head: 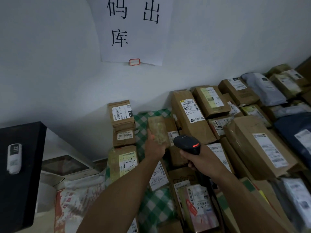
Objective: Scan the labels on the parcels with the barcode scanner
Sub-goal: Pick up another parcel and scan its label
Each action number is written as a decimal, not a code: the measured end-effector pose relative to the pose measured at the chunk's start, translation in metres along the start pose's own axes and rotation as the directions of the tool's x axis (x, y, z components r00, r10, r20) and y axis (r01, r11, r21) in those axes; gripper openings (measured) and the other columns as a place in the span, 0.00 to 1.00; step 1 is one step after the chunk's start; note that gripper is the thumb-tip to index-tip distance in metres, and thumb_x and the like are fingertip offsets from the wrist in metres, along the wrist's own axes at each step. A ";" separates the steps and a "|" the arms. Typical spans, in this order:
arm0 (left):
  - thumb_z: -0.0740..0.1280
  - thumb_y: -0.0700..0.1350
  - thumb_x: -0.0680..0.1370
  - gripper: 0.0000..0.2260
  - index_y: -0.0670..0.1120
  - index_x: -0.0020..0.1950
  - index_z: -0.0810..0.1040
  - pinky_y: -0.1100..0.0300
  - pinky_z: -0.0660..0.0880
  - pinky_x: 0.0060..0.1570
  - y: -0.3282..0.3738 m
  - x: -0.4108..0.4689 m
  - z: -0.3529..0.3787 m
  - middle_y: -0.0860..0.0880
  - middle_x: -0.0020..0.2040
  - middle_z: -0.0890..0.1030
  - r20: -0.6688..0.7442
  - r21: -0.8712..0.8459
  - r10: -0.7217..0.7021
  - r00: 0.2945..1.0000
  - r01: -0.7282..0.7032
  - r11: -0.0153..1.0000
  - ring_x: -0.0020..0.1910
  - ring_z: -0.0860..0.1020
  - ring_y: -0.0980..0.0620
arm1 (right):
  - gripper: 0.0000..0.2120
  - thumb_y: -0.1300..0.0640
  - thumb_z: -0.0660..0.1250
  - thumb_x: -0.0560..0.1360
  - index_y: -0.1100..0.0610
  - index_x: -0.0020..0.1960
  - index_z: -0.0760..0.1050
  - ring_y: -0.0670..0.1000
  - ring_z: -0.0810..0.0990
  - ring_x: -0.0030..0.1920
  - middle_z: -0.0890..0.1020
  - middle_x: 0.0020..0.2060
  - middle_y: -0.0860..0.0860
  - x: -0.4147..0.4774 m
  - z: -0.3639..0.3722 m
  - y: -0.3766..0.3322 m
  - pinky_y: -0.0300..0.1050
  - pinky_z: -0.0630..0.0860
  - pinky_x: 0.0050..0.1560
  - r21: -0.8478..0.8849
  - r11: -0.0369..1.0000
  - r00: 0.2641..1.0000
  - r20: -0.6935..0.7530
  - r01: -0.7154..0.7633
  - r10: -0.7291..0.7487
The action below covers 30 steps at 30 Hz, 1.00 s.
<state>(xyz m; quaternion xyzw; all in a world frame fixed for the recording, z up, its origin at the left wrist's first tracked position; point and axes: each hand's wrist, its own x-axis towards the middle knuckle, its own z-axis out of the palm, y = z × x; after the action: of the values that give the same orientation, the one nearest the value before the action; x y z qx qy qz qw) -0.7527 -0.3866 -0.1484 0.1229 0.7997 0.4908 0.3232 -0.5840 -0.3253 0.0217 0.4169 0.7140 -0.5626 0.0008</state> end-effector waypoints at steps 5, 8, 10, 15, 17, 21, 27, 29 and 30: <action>0.67 0.35 0.80 0.41 0.57 0.85 0.48 0.61 0.78 0.33 0.017 -0.012 -0.011 0.52 0.57 0.78 0.080 0.059 0.093 0.992 -0.098 0.993 0.43 0.82 0.49 | 0.07 0.51 0.72 0.80 0.45 0.58 0.79 0.42 0.82 0.33 0.85 0.40 0.46 -0.010 -0.010 0.004 0.33 0.76 0.35 -0.002 1.000 1.000 -0.027 -0.013 0.013; 0.65 0.36 0.82 0.37 0.57 0.85 0.50 0.56 0.81 0.42 0.028 -0.030 -0.031 0.53 0.55 0.75 0.048 0.018 0.081 0.996 -0.082 0.997 0.40 0.78 0.55 | 0.06 0.51 0.71 0.81 0.46 0.57 0.79 0.42 0.81 0.33 0.85 0.39 0.45 -0.014 -0.013 0.003 0.34 0.76 0.35 -0.014 1.000 1.000 -0.021 0.006 -0.007; 0.64 0.38 0.84 0.35 0.56 0.84 0.51 0.62 0.79 0.43 0.037 -0.053 -0.047 0.54 0.56 0.75 0.029 -0.039 0.111 0.993 -0.110 0.993 0.43 0.77 0.62 | 0.05 0.51 0.71 0.81 0.47 0.56 0.79 0.44 0.81 0.34 0.85 0.40 0.46 -0.016 -0.013 0.002 0.37 0.78 0.37 -0.017 1.000 1.000 -0.017 0.022 -0.022; 0.65 0.42 0.84 0.26 0.66 0.77 0.63 0.58 0.83 0.51 0.039 -0.134 -0.072 0.56 0.66 0.77 -0.020 -0.507 0.118 0.993 -0.112 0.855 0.57 0.83 0.58 | 0.09 0.51 0.71 0.81 0.49 0.60 0.78 0.47 0.84 0.37 0.85 0.41 0.51 -0.024 -0.004 0.000 0.42 0.79 0.38 0.065 0.995 0.995 -0.067 0.072 -0.068; 0.66 0.46 0.84 0.25 0.72 0.73 0.65 0.50 0.81 0.61 0.038 -0.165 -0.076 0.56 0.71 0.75 -0.036 -0.563 0.146 0.989 -0.141 0.814 0.65 0.80 0.55 | 0.08 0.51 0.72 0.80 0.45 0.58 0.78 0.50 0.83 0.43 0.85 0.46 0.58 -0.035 0.002 -0.003 0.47 0.80 0.43 0.121 0.988 0.991 -0.100 0.100 -0.088; 0.66 0.52 0.81 0.26 0.74 0.74 0.65 0.49 0.80 0.63 0.036 -0.202 -0.073 0.55 0.75 0.73 -0.024 -0.628 0.144 0.989 -0.127 0.768 0.69 0.77 0.52 | 0.14 0.47 0.73 0.79 0.40 0.62 0.74 0.48 0.83 0.55 0.84 0.53 0.44 -0.050 0.010 -0.006 0.57 0.81 0.61 0.130 0.982 0.982 -0.148 0.140 -0.120; 0.60 0.42 0.86 0.24 0.70 0.72 0.65 0.64 0.80 0.49 0.042 -0.245 -0.069 0.57 0.72 0.74 0.042 -0.568 0.085 0.995 -0.046 0.822 0.61 0.79 0.61 | 0.24 0.52 0.74 0.78 0.50 0.72 0.73 0.44 0.81 0.58 0.83 0.60 0.47 -0.087 0.011 -0.001 0.29 0.77 0.48 0.084 0.970 0.967 -0.139 0.227 -0.214; 0.63 0.49 0.85 0.17 0.61 0.73 0.68 0.63 0.79 0.49 0.044 -0.255 -0.074 0.53 0.69 0.78 0.020 -0.512 0.056 0.998 -0.038 0.858 0.57 0.82 0.60 | 0.25 0.54 0.74 0.79 0.50 0.73 0.71 0.39 0.80 0.56 0.82 0.61 0.47 -0.102 0.012 0.002 0.25 0.74 0.43 0.092 0.966 0.963 -0.145 0.242 -0.227; 0.67 0.56 0.82 0.20 0.58 0.72 0.68 0.61 0.79 0.52 0.047 -0.261 -0.079 0.52 0.67 0.79 0.015 -0.459 0.053 0.999 -0.040 0.887 0.57 0.82 0.58 | 0.25 0.53 0.74 0.78 0.49 0.72 0.70 0.39 0.80 0.56 0.82 0.60 0.46 -0.110 0.014 0.004 0.26 0.75 0.44 0.078 0.965 0.960 -0.143 0.252 -0.240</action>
<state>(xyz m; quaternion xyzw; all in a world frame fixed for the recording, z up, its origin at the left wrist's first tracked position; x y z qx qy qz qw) -0.6100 -0.5538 0.0203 0.0687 0.6537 0.6715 0.3421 -0.5163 -0.4015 0.0654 0.3608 0.7311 -0.5629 -0.1364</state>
